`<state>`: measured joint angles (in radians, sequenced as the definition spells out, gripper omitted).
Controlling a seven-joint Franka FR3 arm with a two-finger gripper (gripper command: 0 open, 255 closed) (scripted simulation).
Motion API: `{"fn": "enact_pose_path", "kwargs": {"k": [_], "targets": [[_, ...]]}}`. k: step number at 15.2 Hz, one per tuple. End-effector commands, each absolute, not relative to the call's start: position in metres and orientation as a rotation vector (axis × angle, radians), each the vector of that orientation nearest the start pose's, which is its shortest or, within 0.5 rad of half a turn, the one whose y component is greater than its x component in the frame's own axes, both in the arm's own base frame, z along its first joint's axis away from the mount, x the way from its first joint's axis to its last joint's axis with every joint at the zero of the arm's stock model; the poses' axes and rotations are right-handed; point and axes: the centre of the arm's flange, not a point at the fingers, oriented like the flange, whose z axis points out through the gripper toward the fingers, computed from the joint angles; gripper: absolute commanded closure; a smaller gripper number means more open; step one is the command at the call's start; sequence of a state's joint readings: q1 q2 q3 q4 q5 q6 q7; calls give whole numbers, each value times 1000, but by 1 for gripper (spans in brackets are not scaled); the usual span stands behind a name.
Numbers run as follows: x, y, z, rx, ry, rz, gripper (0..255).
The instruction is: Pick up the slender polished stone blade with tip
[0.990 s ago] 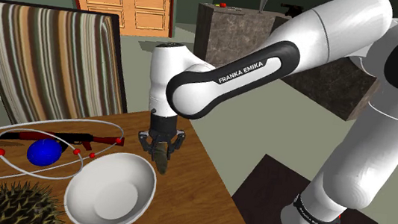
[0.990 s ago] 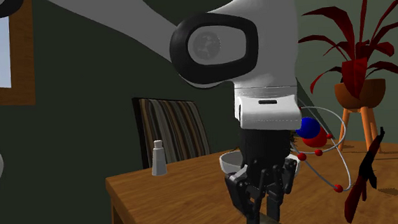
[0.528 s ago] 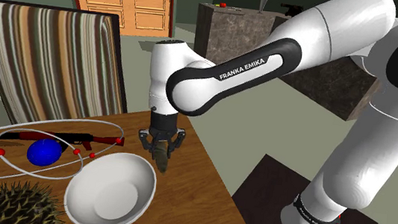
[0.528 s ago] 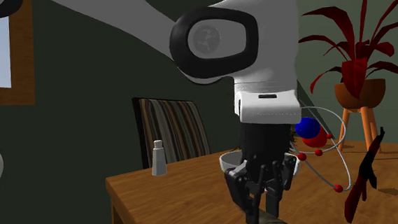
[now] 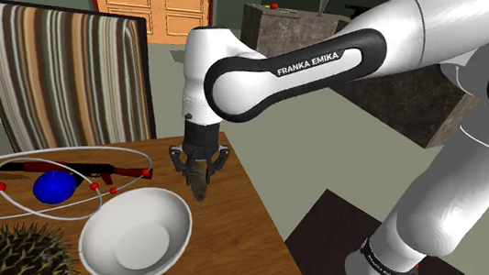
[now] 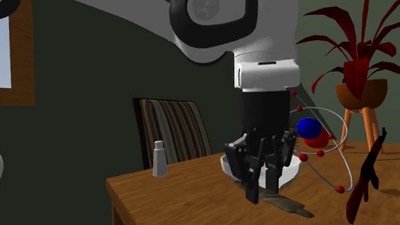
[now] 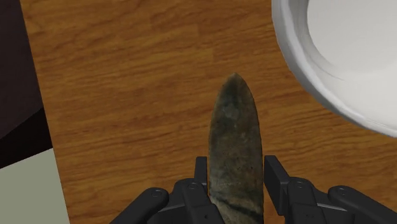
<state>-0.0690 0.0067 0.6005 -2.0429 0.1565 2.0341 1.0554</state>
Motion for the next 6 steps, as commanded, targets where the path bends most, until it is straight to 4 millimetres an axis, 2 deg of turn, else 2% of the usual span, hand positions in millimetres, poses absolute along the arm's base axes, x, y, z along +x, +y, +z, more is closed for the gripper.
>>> {"fn": "enact_pose_path", "kwargs": {"k": [1,4,6], "targets": [[469,286,448,-2913,893,172,255],[469,286,464,-2913,893,172,255],[469,286,465,-2913,893,172,255]]}}
